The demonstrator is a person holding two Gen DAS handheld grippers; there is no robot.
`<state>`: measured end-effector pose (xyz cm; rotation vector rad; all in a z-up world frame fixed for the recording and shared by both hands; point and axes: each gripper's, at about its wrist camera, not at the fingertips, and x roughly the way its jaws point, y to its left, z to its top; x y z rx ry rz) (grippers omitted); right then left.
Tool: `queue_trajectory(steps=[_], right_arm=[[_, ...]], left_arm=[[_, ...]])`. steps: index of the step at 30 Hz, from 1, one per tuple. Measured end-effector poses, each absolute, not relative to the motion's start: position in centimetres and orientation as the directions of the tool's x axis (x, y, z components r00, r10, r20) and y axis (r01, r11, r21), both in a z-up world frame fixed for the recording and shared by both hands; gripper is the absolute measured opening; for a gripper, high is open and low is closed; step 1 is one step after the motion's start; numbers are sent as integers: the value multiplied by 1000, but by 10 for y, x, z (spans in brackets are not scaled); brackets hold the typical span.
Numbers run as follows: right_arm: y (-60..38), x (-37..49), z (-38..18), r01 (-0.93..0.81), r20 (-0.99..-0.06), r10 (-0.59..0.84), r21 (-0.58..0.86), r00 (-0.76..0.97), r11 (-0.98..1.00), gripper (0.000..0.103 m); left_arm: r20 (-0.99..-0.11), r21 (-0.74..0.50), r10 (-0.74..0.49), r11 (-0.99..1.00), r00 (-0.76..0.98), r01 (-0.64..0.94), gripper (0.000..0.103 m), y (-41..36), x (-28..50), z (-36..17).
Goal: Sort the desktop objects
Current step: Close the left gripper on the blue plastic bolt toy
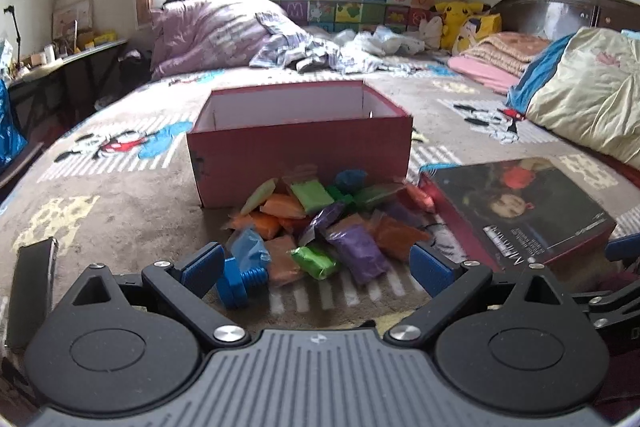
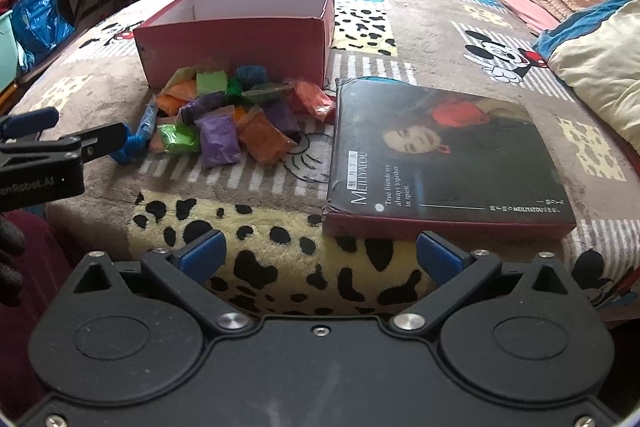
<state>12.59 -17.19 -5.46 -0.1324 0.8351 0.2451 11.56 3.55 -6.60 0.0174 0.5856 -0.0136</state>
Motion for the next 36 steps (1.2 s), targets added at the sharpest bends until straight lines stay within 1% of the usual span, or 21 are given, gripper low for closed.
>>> queue_trajectory(steps=[5,12,16,23,27,30,32,33,36], right_arm=[[-167,136,-62,-275,-754,160,-28,637,961,102],[-161,149,-69,-283,-763,151,-44,629,958,102],[-156,155,-74,-293,-766,152,-49,624,955,102],[-147,166,-86,-313,-763,172,-41,623,949,102],[-140,169,-92,-330,-756,186,-42,628,943,102],[-137,172,-96,-344,-750,205,-32,629,938,102],[-135,174,-97,-358,-743,227,-18,630,933,102],[-134,175,-98,-365,-739,239,-11,630,931,102],[-132,176,-99,-385,-721,276,14,636,923,102]], left_arm=[[-609,-15,-40,999,792,39,99,42,134,-83],[-628,-44,-79,997,774,67,99,49,147,-102],[-610,-21,-50,999,791,47,99,57,148,-113],[-577,-44,-13,999,817,-15,99,77,147,-123],[-566,1,28,999,824,-33,99,78,149,-127],[-563,37,52,999,825,-38,95,78,153,-130],[-564,35,61,998,823,-50,87,82,156,-132],[-566,28,63,998,822,-57,79,85,157,-133],[-578,12,76,996,812,-85,74,93,164,-137]])
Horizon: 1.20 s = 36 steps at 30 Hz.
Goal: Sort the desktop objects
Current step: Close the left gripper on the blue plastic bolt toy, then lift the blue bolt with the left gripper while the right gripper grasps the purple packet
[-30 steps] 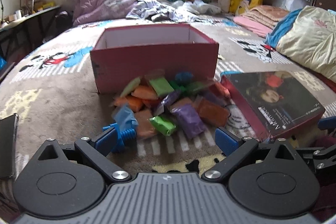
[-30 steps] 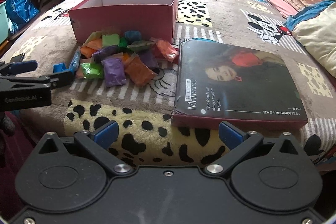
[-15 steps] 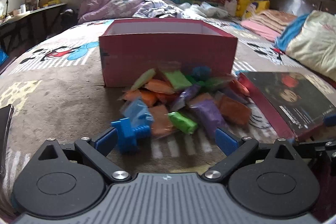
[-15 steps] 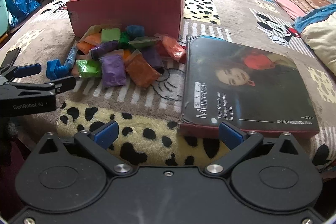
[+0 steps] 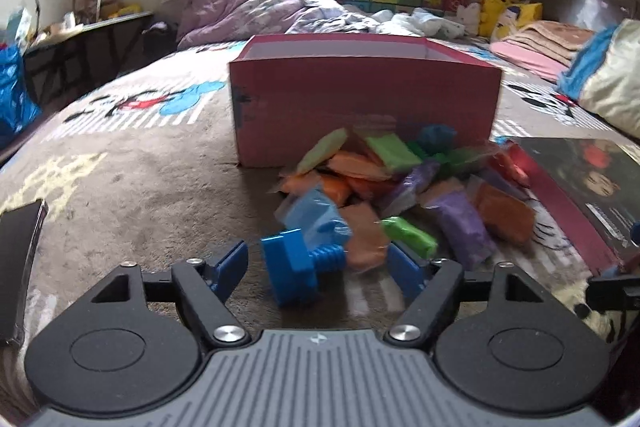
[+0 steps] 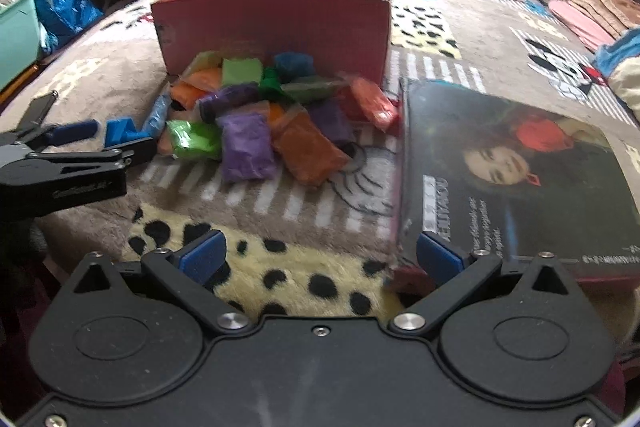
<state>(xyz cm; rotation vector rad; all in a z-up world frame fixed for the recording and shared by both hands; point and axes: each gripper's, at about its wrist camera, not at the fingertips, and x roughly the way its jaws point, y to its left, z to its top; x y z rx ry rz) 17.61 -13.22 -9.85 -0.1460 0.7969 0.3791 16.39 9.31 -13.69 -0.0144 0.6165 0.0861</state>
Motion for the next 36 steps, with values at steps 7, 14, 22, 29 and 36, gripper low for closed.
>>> queue_trajectory(steps=[7,14,22,29,36], right_arm=[[-125,182,-99,-425,-680,353,68,643,903,102],[-113,187,-100,-504,-649,421,67,633,861,102],[-97,197,-108,-554,-617,455,38,642,832,101],[-75,213,-124,-600,-633,455,-20,627,800,64],[-71,224,-129,-581,-612,455,-8,647,814,62]], left_arm=[[-605,-3,77,995,792,-100,63,100,174,-146],[-631,-5,68,996,773,-92,51,102,182,-154],[-628,-44,39,995,777,-85,50,108,180,-154],[-613,-76,26,993,789,-91,50,116,174,-151],[-603,-81,28,992,797,-96,50,119,170,-150]])
